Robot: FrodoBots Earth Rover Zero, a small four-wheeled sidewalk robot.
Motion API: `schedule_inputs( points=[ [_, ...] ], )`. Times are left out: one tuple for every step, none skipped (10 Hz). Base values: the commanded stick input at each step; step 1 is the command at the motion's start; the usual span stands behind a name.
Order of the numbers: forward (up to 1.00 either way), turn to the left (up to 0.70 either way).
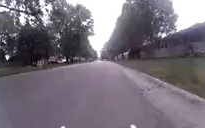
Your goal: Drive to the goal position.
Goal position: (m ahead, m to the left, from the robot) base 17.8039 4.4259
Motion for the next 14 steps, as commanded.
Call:
schedule_inputs(
  points=[
    [1.00, 0.00],
    [1.00, 0.00],
    [1.00, 0.00],
    [1.00, 0.00],
    [1.00, -0.01],
    [1.00, -0.25],
    [1.00, -0.38],
    [1.00, -0.39],
    [1.00, -0.19],
    [1.00, 0.00],
    [1.00, 0.00],
    [1.00, 0.00],
    [1.00, 0.00],
    [1.00, 0.00]
  ],
)
